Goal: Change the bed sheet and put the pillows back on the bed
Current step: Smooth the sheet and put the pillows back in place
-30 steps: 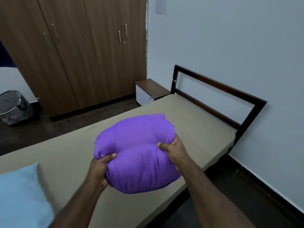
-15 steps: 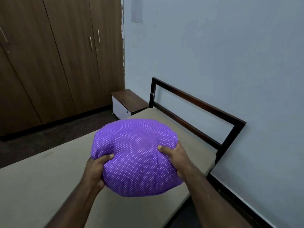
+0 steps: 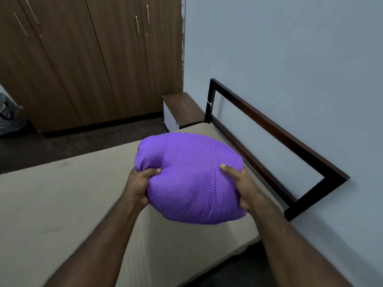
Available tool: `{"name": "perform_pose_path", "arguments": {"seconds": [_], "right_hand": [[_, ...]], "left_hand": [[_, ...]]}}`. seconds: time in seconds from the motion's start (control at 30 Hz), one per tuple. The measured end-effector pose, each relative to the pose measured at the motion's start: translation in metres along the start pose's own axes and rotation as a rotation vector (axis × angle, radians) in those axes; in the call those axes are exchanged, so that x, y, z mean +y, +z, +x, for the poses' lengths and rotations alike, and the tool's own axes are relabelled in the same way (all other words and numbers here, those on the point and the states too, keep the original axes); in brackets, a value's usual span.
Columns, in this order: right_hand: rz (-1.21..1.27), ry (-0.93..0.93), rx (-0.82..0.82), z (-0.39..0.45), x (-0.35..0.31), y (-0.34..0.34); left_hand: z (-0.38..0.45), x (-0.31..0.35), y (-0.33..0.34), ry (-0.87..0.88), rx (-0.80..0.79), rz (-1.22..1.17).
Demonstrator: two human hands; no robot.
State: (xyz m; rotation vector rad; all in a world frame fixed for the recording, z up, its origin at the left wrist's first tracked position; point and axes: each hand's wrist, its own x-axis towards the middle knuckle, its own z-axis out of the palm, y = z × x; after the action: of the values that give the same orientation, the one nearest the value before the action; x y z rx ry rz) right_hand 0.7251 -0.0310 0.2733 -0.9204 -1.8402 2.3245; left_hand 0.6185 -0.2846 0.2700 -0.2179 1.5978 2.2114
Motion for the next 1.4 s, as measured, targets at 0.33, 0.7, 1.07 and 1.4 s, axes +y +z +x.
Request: {"name": "perform_pose_path", "arguments": {"seconds": [0.33,0.7,1.07,1.4], "right_hand": [[0.291,0.323,-0.057,0.099,-0.037,-0.074],[-0.085,0.264,-0.032,0.218,-0.070,-0.080],[-0.337,-0.146,-0.226,0.378,-0.165,-0.085],[-0.813,-0.241,0.011,0.562,-0.115,-0.147]], "left_hand": [[0.066,-0.023,0.054,-0.028,-0.017,-0.065],[0.174,-0.069,0.078,-0.160,0.013,-0.116],[0.267,-0.070,0.151,-0.045,0.208,-0.249],[0.451,-0.178,0.271,-0.352,0.307,0.102]]}}
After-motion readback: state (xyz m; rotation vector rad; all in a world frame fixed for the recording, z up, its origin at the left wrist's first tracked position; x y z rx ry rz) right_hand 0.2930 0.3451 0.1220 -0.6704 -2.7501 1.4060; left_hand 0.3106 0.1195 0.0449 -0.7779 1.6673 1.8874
